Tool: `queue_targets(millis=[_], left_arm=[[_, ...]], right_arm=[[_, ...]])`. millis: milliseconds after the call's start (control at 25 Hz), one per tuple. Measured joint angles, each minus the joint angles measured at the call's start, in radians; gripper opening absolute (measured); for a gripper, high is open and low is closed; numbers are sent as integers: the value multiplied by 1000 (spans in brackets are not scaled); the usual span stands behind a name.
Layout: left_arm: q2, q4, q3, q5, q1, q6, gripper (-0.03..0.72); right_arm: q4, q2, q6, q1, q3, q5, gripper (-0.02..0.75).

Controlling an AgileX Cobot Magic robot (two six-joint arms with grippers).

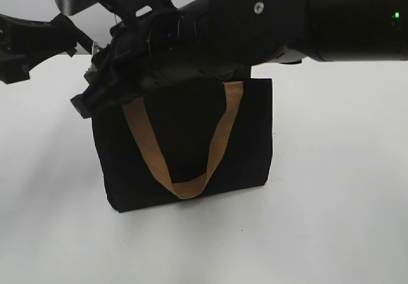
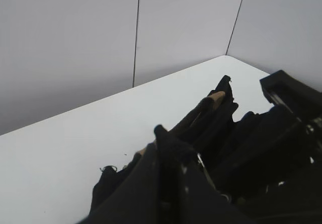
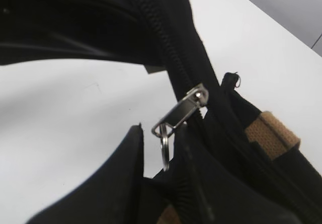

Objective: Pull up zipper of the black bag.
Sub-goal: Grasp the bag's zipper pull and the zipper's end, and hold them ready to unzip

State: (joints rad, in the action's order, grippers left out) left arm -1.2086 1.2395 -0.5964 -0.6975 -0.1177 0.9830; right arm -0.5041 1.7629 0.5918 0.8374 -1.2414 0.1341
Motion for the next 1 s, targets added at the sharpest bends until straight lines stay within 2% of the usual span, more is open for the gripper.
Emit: queue_targets(millis=[240, 760, 1000], left_arm=[[0, 0, 0, 0, 0, 0, 12], [19, 6, 0, -14, 0, 0, 12], [50, 18, 0, 0, -1, 0, 12]], right_arm=[[0, 0, 0, 0, 0, 9, -1], [0, -40, 0, 0, -2, 120, -1], [-1, -48, -39, -59, -4, 156, -1]])
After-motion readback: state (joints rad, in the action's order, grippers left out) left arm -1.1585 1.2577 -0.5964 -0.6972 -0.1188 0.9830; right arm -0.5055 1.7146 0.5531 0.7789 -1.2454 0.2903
